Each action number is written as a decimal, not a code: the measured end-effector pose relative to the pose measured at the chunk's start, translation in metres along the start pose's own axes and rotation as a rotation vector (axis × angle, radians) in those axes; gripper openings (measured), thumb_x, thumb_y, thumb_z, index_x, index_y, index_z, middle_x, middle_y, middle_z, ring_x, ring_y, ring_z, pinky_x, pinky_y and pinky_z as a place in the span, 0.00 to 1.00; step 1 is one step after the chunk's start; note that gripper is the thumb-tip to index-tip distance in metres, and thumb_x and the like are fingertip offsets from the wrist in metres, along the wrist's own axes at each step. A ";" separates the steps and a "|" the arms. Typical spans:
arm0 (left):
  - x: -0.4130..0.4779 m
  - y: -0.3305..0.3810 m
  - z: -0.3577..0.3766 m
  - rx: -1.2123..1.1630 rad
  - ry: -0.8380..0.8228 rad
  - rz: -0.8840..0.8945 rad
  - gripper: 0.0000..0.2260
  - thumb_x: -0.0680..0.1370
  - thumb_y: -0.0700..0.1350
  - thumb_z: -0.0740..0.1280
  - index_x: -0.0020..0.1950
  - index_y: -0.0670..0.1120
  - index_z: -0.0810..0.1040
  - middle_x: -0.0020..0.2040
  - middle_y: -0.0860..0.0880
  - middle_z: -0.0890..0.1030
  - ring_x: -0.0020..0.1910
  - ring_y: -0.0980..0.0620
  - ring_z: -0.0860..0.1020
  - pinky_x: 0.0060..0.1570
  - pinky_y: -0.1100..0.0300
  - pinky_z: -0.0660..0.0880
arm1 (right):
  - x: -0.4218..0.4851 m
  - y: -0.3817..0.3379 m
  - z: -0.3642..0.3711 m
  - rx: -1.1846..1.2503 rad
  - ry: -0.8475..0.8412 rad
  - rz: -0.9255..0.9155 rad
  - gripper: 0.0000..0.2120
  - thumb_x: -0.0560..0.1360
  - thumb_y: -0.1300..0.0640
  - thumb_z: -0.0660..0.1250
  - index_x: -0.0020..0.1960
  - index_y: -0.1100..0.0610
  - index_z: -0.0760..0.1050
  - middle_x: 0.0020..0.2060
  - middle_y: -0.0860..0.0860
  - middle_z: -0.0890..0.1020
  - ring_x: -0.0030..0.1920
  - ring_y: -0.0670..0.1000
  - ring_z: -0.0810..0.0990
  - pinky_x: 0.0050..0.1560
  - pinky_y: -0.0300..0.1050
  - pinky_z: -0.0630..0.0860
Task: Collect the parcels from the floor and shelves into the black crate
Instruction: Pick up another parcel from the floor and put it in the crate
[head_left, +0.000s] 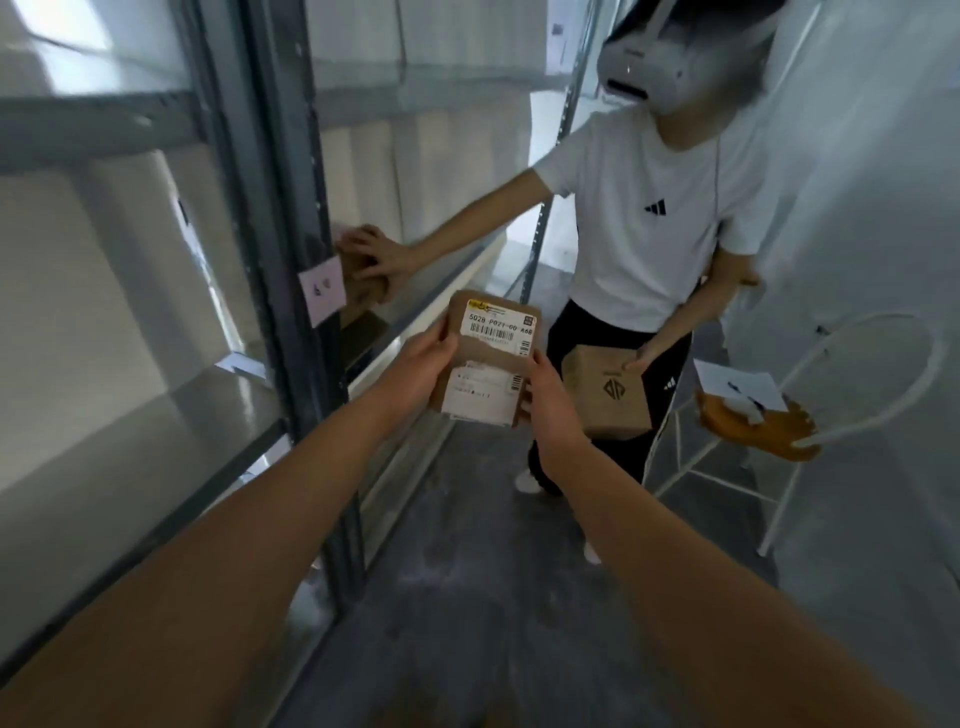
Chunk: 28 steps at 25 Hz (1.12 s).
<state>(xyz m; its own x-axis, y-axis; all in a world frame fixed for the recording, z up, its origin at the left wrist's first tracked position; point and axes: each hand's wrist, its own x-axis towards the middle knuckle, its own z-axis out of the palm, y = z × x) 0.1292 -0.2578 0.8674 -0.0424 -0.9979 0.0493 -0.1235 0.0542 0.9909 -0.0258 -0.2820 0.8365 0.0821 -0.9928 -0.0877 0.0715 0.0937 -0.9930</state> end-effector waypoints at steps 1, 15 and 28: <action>-0.012 0.013 -0.007 -0.006 0.021 0.035 0.15 0.82 0.49 0.54 0.67 0.59 0.67 0.51 0.63 0.76 0.43 0.73 0.76 0.32 0.80 0.70 | -0.005 -0.011 0.009 0.007 -0.025 -0.018 0.13 0.80 0.49 0.56 0.63 0.44 0.72 0.56 0.48 0.80 0.50 0.46 0.81 0.41 0.39 0.79; -0.266 0.087 -0.141 0.211 0.756 0.129 0.19 0.81 0.53 0.54 0.73 0.57 0.61 0.65 0.47 0.74 0.60 0.51 0.77 0.54 0.56 0.79 | -0.152 -0.057 0.216 0.076 -0.734 -0.338 0.17 0.79 0.47 0.57 0.68 0.46 0.68 0.54 0.46 0.80 0.52 0.43 0.80 0.42 0.34 0.79; -0.638 0.111 -0.186 0.190 1.493 0.024 0.21 0.81 0.56 0.54 0.73 0.54 0.60 0.67 0.47 0.72 0.60 0.49 0.76 0.44 0.61 0.78 | -0.482 -0.039 0.406 0.148 -1.420 -0.270 0.20 0.79 0.46 0.57 0.70 0.46 0.65 0.59 0.48 0.77 0.55 0.47 0.79 0.49 0.44 0.80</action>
<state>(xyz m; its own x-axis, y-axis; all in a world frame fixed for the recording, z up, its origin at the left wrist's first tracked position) 0.3271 0.3782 0.9694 0.9595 -0.1089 0.2597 -0.2655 -0.0423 0.9632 0.3351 0.2230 0.9493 0.9390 -0.0798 0.3345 0.3366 0.0137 -0.9415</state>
